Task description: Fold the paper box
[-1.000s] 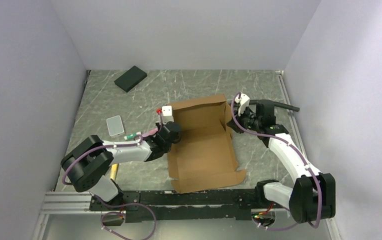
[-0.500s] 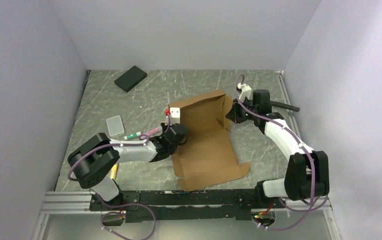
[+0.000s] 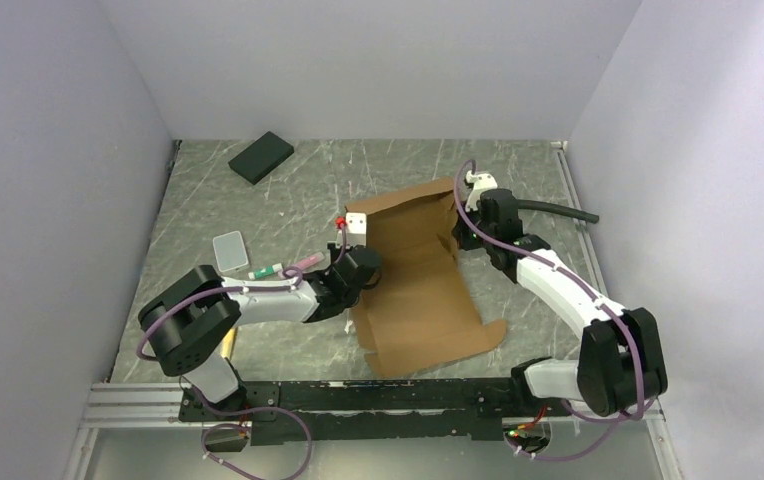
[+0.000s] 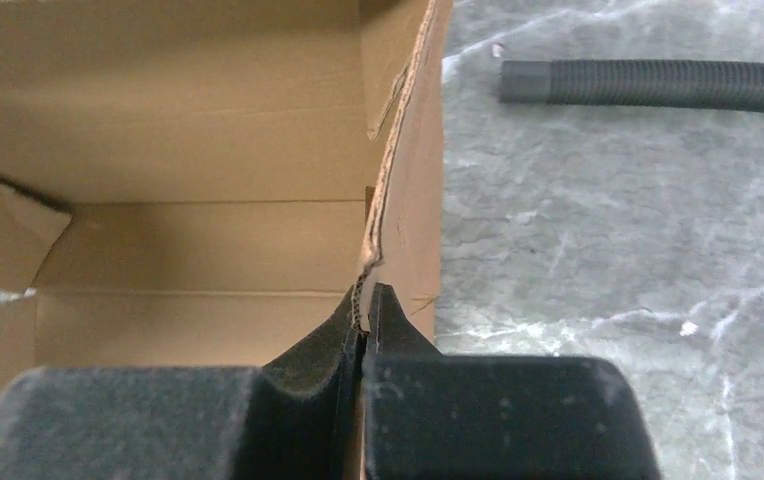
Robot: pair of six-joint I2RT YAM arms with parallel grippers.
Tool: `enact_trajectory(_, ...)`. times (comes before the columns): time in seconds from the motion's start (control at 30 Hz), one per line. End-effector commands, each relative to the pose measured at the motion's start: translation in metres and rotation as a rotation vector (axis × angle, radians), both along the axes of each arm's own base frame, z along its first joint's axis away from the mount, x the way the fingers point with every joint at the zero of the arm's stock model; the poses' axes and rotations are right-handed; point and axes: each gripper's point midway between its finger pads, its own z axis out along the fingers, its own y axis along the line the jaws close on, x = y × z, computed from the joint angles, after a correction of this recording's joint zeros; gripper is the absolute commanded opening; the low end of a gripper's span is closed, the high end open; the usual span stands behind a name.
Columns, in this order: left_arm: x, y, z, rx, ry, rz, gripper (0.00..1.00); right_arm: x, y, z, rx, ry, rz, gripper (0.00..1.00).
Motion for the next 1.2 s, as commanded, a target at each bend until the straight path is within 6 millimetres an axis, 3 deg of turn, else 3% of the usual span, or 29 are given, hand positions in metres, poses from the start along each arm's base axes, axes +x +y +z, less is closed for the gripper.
enact_trajectory(0.0,-0.001,-0.051,0.035,-0.135,-0.06,-0.121,0.0,0.015,0.006,0.026,0.058,-0.009,-0.068,0.03)
enact_trajectory(0.17,-0.001,-0.049,0.039,-0.118,-0.068,-0.121,0.0,0.015,0.018,0.035,0.112,0.042,-0.045,0.08)
enact_trajectory(0.3,0.0,-0.053,0.043,-0.127,-0.059,-0.123,0.0,0.007,0.032,0.027,0.189,0.085,-0.018,0.1)
enact_trajectory(0.4,-0.001,-0.059,0.043,-0.138,-0.046,-0.129,0.0,0.01,0.031,0.019,0.204,0.096,-0.046,0.11)
enact_trajectory(0.6,-0.003,-0.066,0.043,-0.139,-0.035,-0.133,0.0,0.021,0.03,0.023,0.21,0.075,-0.083,0.12)
enact_trajectory(1.07,-0.002,-0.074,0.033,-0.121,-0.013,-0.14,0.0,0.015,0.056,0.032,0.327,0.118,0.024,0.15)
enact_trajectory(1.17,-0.002,-0.074,0.032,-0.124,-0.011,-0.139,0.0,0.021,0.048,0.03,0.28,0.095,0.002,0.15)
